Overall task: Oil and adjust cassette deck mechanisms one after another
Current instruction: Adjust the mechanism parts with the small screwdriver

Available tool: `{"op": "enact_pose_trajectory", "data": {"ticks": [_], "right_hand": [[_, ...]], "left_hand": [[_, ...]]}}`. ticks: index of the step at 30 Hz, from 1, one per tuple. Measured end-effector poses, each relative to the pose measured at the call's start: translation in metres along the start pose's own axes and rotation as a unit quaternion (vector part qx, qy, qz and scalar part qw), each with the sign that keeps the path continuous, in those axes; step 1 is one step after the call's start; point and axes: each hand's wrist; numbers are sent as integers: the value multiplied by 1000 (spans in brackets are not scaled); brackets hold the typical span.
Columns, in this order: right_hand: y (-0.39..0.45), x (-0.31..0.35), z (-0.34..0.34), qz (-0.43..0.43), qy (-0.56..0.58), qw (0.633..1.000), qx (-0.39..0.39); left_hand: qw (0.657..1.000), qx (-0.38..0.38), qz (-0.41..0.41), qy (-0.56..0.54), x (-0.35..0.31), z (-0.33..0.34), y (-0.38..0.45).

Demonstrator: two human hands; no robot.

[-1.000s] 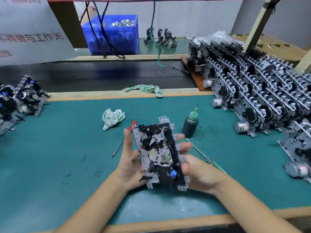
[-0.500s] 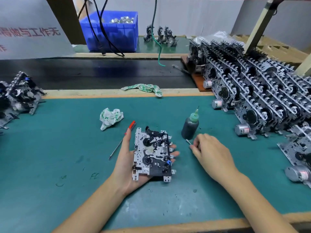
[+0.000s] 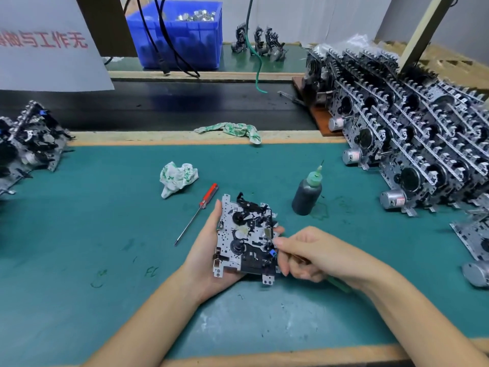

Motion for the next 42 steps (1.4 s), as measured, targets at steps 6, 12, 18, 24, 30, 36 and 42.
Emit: {"op": "enact_pose_trajectory", "data": {"ticks": [6,12,18,24,30,36,42], "right_hand": [[3,-4,1,17,-4,999,27],[2,-9,-1,-5,-3,1000,6],[3,-8,2,-8,-1,1000,3],[5,-5,1,2,-29,1000,8],[6,-3,-3,20,-48,998,34],[8,-2,-4,30,-62,997,34],[10,-3,-8,34,-62,996,63]], "left_hand": [[1000,-5,1,8,1,1,0],[1000,-19,2,13,1,0,1],[1000,-15,2,12,0,1,0],[999,-35,-2,24,0,1,0],[998,-55,-1,18,1,5,-1],[997,-76,10,25,2,9,0],[995,-95,37,20,5,11,1]]}}
Point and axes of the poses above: each hand's wrist, its own y-axis towards the middle knuckle, its own z-axis out of the palm, x = y × z, and after that the axes turned 9 degrees about -x, right-handed
